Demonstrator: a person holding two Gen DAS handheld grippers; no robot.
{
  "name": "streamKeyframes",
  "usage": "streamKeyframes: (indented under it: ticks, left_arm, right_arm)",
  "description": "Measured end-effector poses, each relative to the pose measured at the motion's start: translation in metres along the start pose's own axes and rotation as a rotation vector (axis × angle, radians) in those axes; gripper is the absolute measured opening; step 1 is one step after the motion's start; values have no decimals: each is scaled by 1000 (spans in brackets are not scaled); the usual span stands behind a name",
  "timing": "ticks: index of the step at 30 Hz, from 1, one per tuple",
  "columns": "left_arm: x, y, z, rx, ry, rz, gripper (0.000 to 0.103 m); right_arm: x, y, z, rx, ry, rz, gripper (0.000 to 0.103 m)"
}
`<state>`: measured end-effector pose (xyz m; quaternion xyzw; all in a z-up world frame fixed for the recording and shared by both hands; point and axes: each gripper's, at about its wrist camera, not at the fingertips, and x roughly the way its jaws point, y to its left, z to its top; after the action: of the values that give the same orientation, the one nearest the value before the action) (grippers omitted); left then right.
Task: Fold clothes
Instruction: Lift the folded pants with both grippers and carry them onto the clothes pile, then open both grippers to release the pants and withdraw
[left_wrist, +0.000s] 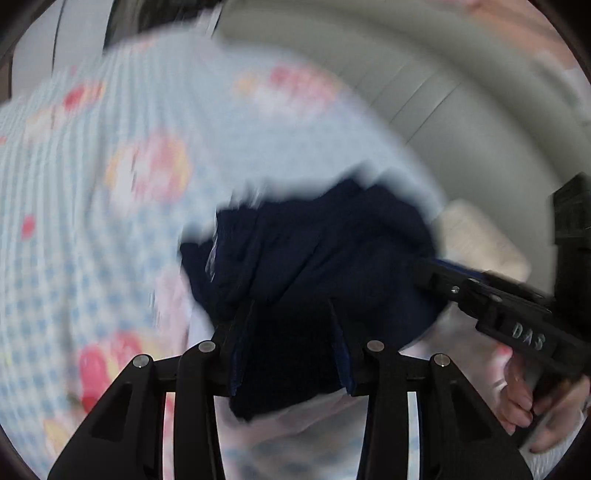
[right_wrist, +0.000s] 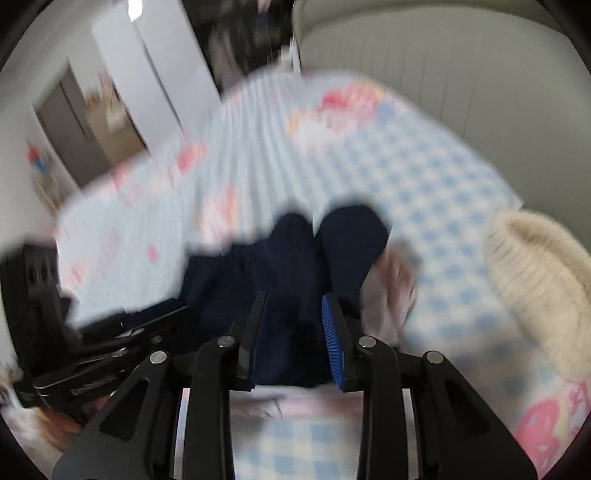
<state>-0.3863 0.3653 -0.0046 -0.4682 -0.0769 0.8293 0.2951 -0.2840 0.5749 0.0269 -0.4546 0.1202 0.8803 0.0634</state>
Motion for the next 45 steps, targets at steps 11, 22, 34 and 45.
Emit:
streamKeyframes:
  ticks: [11,22,34,45]
  left_arm:
    - [-125,19,7,30,-180,136,44]
    - [-287,93,-36,27,-300,401,76]
    - [-420,144,-148,-71,-346,560,78]
    - [-469,116,-293,-137,-385,617,85]
  right_arm:
    - [-75,74,-3,-72,-165,-66,71]
    - [-139,219,-72,-128,-167,37,73]
    - [-169,332,-161,-224,-127,96,75]
    - [-225,351,-268,-278,-164,162,84]
